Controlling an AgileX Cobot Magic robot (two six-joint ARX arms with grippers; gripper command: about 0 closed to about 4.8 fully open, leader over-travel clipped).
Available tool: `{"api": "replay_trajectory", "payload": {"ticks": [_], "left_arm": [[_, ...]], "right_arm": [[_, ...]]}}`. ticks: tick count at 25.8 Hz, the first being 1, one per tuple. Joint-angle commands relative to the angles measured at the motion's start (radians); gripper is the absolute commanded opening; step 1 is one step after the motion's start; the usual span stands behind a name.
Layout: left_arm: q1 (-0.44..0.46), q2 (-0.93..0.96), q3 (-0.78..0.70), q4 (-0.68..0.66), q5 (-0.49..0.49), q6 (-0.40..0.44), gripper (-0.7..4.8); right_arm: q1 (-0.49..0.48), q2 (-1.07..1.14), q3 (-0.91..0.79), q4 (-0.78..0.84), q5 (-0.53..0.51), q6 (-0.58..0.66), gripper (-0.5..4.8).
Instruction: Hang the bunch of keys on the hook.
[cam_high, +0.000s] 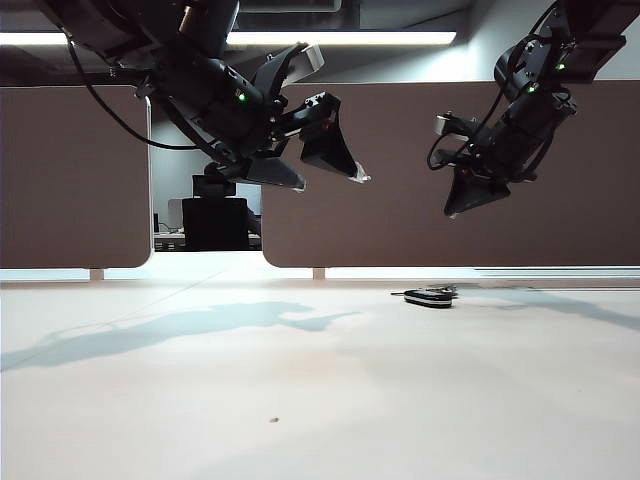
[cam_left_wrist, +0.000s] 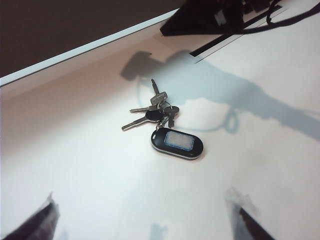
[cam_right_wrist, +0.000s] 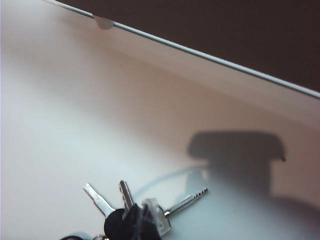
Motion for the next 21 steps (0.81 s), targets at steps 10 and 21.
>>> {"api": "replay_trajectory", "payload": {"ticks": [10, 21], "left_arm": [[-0.001, -0.005, 0.006, 0.006, 0.005, 0.001, 4.79], [-0.001, -0.005, 0.006, 0.006, 0.004, 0.001, 4.79]], "right_arm": [[0.003, 0.076, -0.003, -0.102, -0.003, -0.006, 1.81], [0.003, 0.149, -0.003, -0.054, -0.002, -0.018, 1.8]]}}
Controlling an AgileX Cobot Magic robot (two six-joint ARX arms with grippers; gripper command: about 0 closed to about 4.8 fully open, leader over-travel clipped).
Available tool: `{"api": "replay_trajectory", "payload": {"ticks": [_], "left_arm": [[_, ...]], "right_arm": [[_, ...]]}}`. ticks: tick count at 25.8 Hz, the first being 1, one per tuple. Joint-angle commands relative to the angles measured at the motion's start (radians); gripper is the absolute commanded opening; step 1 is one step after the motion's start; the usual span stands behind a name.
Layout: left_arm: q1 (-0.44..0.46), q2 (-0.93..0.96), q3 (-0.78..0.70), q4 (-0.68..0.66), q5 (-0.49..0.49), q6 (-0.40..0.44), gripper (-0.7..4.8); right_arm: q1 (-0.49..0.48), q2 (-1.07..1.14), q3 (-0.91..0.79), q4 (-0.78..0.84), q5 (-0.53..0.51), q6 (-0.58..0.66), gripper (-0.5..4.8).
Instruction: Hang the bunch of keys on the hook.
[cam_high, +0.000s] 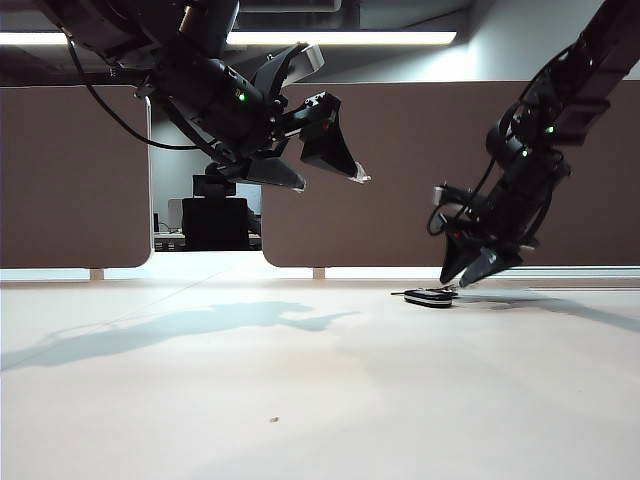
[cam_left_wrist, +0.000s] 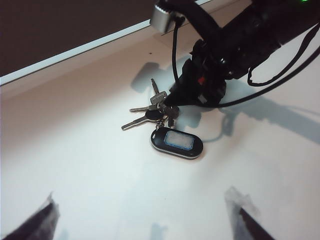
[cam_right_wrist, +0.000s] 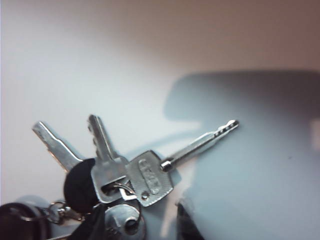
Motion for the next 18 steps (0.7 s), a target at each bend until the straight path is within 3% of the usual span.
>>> {"api": "replay_trajectory", "payload": {"ticks": [1, 9, 13, 15, 16, 18], "left_arm": [[-0.001, -0.005, 0.006, 0.006, 0.004, 0.002, 4.79], [-0.001, -0.005, 0.006, 0.006, 0.004, 0.002, 4.79], [-0.001, -0.005, 0.006, 0.006, 0.004, 0.002, 4.79], [-0.001, -0.005, 0.006, 0.006, 0.004, 0.002, 4.79], [-0.001, -0.005, 0.006, 0.006, 0.004, 0.002, 4.79], [-0.001, -0.005, 0.006, 0.006, 0.004, 0.002, 4.79]], "right_arm": [[0.002, 0.012, 0.002, 0.019, -0.002, -0.023, 1.8], [0.009, 0.045, 0.002, 0.055, 0.0, -0.031, 1.75], [0.021, 0.052, 0.002, 0.04, 0.023, -0.033, 1.33], [0.028, 0.057, 0.002, 0.037, 0.032, -0.044, 0.73], [0.033, 0.058, 0.002, 0.032, 0.044, -0.048, 0.14], [0.039, 0.061, 0.002, 0.033, 0.051, -0.051, -0.06]]}}
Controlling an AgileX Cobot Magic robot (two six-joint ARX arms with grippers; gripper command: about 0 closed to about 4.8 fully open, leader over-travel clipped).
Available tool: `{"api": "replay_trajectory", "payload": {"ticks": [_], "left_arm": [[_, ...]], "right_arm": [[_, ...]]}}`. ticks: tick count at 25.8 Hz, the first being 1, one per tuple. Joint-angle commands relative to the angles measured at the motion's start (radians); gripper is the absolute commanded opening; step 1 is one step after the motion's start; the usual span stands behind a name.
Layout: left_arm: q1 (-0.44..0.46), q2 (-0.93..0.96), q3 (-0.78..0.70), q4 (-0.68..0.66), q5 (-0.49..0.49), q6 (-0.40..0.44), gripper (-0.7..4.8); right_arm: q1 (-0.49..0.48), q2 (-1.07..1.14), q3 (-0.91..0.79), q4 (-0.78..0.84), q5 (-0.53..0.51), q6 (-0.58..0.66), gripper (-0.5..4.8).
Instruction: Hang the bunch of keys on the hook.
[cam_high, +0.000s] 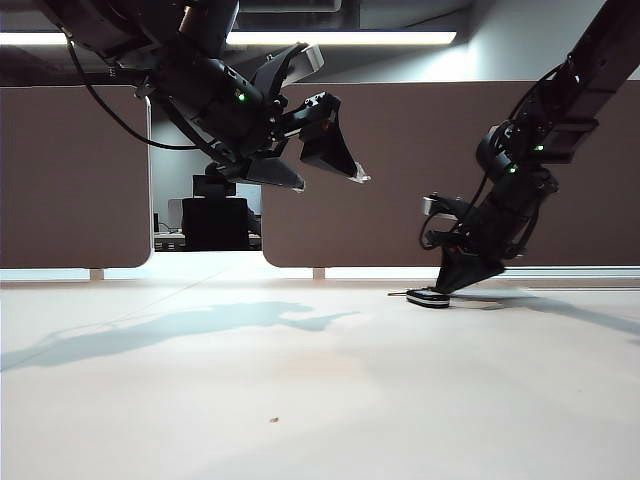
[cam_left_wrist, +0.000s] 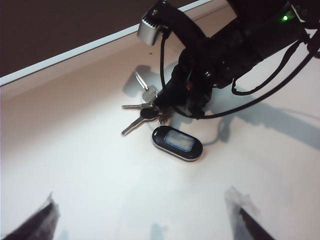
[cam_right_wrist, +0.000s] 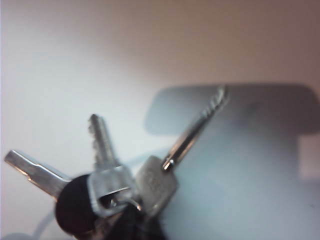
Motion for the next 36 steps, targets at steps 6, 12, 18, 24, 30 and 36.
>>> {"api": "replay_trajectory", "payload": {"ticks": [6, 12, 18, 24, 30, 36], "left_arm": [[-0.001, -0.005, 0.006, 0.006, 0.004, 0.002, 4.79], [-0.001, -0.005, 0.007, 0.006, 0.004, 0.002, 4.79], [-0.001, -0.005, 0.007, 0.008, 0.004, 0.001, 4.79], [-0.001, -0.005, 0.007, 0.007, 0.005, 0.0, 4.79], [-0.001, -0.005, 0.007, 0.008, 0.005, 0.001, 4.79], [-0.001, -0.005, 0.007, 0.033, 0.005, 0.0, 4.79]], "right_arm": [[0.01, 0.002, -0.002, -0.035, 0.022, -0.011, -0.06], [-0.014, -0.082, -0.001, -0.025, -0.045, -0.011, -0.06], [-0.039, -0.178, -0.001, 0.003, -0.116, -0.011, -0.06], [-0.057, -0.228, 0.008, 0.014, -0.193, -0.006, -0.06], [-0.069, -0.237, 0.06, 0.017, -0.224, -0.006, -0.06], [-0.073, -0.237, 0.123, 0.029, -0.226, -0.005, -0.06]]}}
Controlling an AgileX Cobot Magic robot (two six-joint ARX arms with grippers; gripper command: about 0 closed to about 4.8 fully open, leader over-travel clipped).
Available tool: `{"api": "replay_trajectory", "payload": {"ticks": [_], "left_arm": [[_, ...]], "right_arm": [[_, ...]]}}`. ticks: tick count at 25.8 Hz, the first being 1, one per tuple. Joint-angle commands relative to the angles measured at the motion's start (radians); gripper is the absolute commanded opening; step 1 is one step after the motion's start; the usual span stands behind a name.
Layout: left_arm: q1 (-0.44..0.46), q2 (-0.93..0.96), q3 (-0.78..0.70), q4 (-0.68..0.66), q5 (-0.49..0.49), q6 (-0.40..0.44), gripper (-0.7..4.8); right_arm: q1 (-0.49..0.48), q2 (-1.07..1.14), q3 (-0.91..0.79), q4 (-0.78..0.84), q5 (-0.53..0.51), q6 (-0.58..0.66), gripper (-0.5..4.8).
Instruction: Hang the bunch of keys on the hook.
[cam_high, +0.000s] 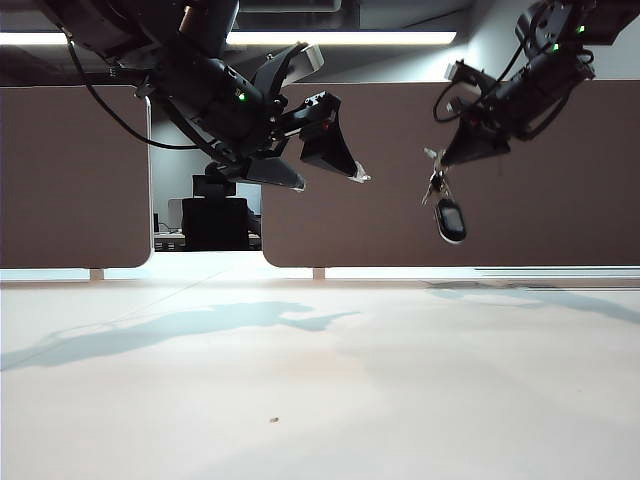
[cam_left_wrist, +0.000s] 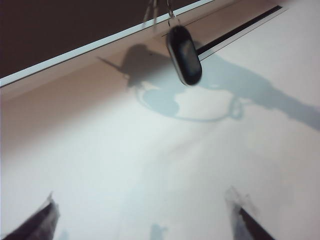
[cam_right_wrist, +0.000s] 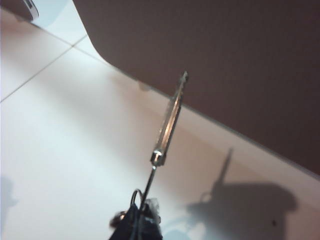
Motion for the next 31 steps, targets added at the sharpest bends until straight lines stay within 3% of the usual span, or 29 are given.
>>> {"api": "replay_trajectory", "payload": {"ticks": [1, 15, 23, 31], "left_arm": [[-0.001, -0.005, 0.007, 0.035, 0.004, 0.0, 4.79], [-0.001, -0.008, 0.008, 0.193, 0.004, -0.004, 4.79], [-0.001, -0.007, 0.022, 0.213, 0.0, -0.003, 4.79], [-0.001, -0.007, 0.034, 0.229, -0.002, 0.001, 4.79]], "right_arm": [[-0.003, -0.011, 0.036, 0.042, -0.007, 0.001, -0.06], [-0.061, -0.003, 0.087, 0.345, 0.213, 0.008, -0.06], [-0.095, 0.06, 0.087, 0.548, 0.275, 0.013, -0.06], [-0.129, 0.131, 0.087, 0.615, 0.28, 0.03, -0.06]]}}
